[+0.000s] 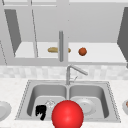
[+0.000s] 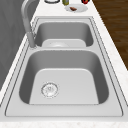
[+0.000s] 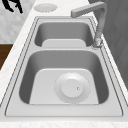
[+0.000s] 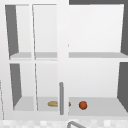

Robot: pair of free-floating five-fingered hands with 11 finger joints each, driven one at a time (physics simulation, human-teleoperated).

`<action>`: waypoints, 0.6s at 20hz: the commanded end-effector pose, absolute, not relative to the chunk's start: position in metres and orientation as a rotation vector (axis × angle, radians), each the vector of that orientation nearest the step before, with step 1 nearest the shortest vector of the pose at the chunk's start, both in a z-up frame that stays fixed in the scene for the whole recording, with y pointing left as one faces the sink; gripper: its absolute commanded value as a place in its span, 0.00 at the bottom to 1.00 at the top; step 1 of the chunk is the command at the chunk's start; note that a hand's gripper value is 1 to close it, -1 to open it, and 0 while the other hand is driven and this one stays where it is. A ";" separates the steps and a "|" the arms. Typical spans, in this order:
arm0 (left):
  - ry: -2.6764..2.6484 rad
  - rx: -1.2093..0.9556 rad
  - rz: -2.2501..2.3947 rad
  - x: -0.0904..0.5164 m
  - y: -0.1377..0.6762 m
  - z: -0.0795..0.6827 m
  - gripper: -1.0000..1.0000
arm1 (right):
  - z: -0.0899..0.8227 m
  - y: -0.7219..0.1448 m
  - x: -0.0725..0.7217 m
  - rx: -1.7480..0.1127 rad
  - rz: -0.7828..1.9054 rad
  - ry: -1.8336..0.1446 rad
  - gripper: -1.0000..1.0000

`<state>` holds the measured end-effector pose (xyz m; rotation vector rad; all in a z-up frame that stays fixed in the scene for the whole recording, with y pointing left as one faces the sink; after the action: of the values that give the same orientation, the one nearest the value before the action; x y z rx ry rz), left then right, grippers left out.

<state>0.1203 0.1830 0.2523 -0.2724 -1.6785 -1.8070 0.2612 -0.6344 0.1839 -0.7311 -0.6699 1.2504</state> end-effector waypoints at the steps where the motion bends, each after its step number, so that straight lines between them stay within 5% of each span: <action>1: -1.679 -0.272 -1.807 0.120 0.183 0.252 0.50 | 0.175 -0.635 0.281 -0.715 1.258 -0.650 1.00; 12: -1.679 -0.272 -1.807 0.120 0.183 0.252 0.50 | 0.099 -0.649 0.333 -0.714 1.332 -0.626 1.00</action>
<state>0.1203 0.1830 0.2523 -0.2724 -1.6785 -1.8070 0.3248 -0.6388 0.1305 -0.6665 -0.5842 1.3023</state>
